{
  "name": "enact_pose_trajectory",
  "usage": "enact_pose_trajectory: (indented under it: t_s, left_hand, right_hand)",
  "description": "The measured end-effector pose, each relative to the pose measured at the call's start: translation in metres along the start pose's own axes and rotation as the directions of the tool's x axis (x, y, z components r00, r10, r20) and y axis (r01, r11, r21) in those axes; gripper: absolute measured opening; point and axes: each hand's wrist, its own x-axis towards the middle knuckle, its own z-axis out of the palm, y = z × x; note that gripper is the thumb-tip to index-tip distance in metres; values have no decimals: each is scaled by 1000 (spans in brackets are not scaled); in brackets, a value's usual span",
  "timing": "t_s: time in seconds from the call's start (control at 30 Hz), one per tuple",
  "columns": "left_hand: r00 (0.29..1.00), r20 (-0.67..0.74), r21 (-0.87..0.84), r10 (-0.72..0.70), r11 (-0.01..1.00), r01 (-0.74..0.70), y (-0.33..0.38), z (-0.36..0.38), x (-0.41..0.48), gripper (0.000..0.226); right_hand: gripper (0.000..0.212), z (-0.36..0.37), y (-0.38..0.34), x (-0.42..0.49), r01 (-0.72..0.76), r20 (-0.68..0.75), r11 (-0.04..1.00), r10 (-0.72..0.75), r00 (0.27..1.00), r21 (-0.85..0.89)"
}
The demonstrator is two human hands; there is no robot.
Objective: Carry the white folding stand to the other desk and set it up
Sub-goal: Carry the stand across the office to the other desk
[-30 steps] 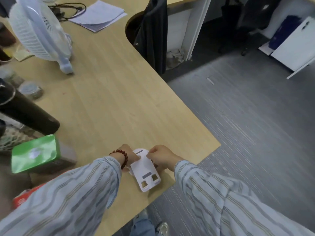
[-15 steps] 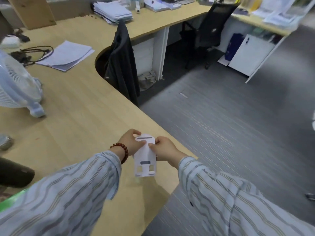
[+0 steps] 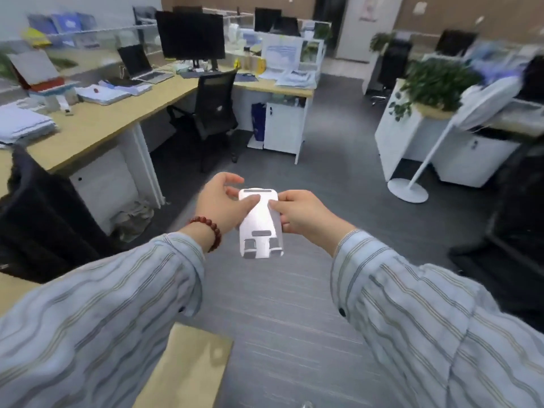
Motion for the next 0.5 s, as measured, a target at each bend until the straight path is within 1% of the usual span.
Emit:
enact_pose_trajectory:
  t_s: [0.07,0.17,0.2,0.27,0.33,0.4,0.47,0.5]
  left_hand:
    - [996,40,5,84,996,-84,33,42,28,41]
    - [969,81,85,235,967,-241,79,112,73,41]
    - [958,99,103,269,955,-279,93,135,87,44]
    - [947,122,113,297,944,-310,120,184,123,50]
    - [945,134,115,298,943,-313,142,224,153,57]
    - [950,164,81,267,956,-282,163,263,185,62]
    - [951,251,-4,179,983,-183,180,299,213,65]
    - [941,312,-55,130,991,-119,187,317,227,63]
  right_hand:
    - [18,-53,-12,14,6,-69,999,-4,998,37]
    - [10,-133,-25,44,20,-194,996,-2,981,90]
    - [9,-158,-29,53,29,-235,996,-8,972,89]
    - [11,-213,-38,75,38,-295,995,-8,955,96]
    - [14,-260,-45,92,41,-329,993,-3,944,106]
    - [17,-306,-52,112,54,-367,992,-7,930,118]
    - [17,-346,-56,135,76,-398,984,-6,917,160]
    - [17,-364,-58,147,82,-409,979,0,912,184]
